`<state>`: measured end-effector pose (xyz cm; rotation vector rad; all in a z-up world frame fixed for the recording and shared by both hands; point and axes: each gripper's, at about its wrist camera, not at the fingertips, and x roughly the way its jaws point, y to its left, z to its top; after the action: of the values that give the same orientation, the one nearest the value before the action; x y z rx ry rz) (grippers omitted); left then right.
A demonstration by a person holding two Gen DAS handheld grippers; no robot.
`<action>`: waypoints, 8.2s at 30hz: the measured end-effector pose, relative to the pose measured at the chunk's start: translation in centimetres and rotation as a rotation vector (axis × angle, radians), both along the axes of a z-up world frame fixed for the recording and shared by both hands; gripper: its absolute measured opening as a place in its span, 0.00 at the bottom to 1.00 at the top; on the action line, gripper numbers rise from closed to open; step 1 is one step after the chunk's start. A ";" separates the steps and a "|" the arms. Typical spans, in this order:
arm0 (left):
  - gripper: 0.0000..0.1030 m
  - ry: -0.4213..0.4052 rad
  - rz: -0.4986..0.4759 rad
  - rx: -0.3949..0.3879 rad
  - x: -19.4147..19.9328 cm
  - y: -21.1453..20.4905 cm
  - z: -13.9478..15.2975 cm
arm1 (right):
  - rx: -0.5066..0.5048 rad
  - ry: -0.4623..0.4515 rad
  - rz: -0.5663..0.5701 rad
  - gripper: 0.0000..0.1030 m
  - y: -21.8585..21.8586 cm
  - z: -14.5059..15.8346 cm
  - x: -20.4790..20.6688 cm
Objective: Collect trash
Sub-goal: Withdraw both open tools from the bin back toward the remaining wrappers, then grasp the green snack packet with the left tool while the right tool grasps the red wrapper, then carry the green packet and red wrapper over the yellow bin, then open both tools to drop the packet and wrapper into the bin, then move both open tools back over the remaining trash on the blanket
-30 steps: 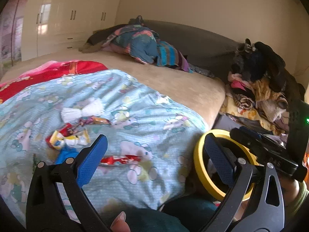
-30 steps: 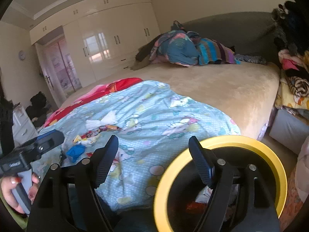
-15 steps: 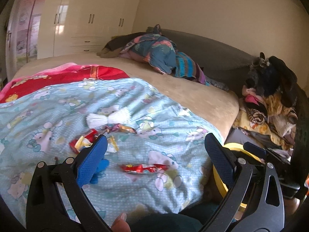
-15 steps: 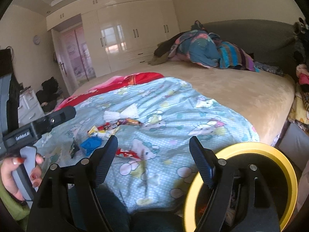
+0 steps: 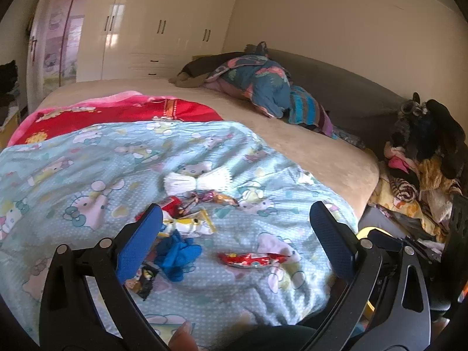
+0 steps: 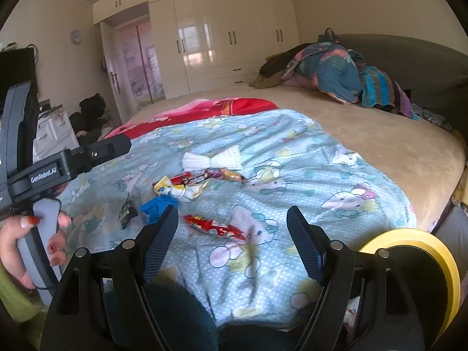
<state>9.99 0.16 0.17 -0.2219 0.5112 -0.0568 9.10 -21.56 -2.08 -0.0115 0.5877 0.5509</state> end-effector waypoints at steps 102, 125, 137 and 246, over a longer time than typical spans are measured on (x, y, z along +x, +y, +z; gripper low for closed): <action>0.21 0.168 -0.011 -0.209 -0.6 3.0 -3.5 | 0.001 0.095 0.036 0.09 1.6 -3.3 4.0; 0.21 0.141 -0.203 -0.127 -1.3 -3.6 -2.2 | 0.058 0.047 -0.140 0.09 -6.2 -1.1 2.5; 0.21 0.130 -0.283 -0.091 -1.6 -6.9 -1.7 | 0.068 0.036 -0.227 0.09 -10.2 -0.7 1.7; 0.90 0.039 -0.426 0.094 -0.6 -16.6 -1.5 | 0.129 0.096 -0.445 0.79 -18.3 -2.4 0.2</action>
<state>9.37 -16.48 -1.37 -0.0189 0.5914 -0.4426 9.29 -39.90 -4.49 0.2638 0.6244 0.1556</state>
